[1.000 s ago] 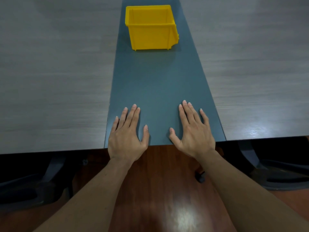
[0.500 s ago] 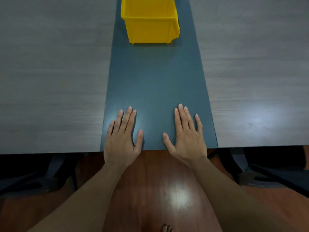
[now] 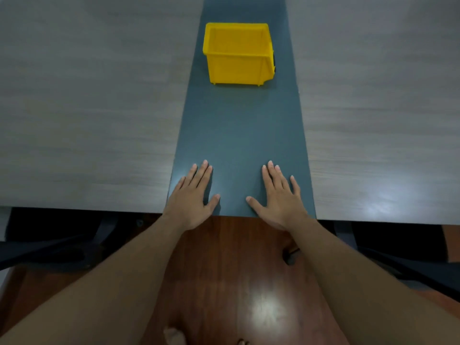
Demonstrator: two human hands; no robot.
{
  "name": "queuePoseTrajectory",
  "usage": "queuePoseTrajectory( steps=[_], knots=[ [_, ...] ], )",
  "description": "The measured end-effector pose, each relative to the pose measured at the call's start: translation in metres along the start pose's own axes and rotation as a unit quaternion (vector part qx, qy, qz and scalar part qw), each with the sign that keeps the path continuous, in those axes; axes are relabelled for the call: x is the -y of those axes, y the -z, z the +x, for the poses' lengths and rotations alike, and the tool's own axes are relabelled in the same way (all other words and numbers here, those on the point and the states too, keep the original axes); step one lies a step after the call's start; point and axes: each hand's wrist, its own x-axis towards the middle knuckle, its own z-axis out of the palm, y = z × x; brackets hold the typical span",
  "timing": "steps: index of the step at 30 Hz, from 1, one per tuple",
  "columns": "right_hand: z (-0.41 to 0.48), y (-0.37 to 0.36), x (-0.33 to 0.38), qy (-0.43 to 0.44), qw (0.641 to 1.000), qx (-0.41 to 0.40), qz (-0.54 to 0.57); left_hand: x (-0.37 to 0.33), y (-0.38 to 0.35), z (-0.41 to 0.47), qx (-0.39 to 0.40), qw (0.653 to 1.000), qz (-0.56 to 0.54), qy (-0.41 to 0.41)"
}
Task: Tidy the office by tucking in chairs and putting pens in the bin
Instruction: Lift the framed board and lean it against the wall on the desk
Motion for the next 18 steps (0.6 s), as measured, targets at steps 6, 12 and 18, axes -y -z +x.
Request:
queuePoseTrajectory(
  steps=[6,12,18],
  knots=[
    [-0.053,0.084,0.022,-0.01,0.997,0.059,0.038,-0.034,0.075,-0.057,0.019,0.998,-0.055,0.032],
    [-0.13,0.151,0.075,0.026,0.997,0.044,0.058,-0.072,0.162,-0.152,-0.009,0.996,-0.069,0.049],
    [-0.191,0.193,0.136,0.069,0.992,0.023,0.106,-0.08,0.213,-0.237,-0.076,0.989,-0.106,0.072]
  ],
)
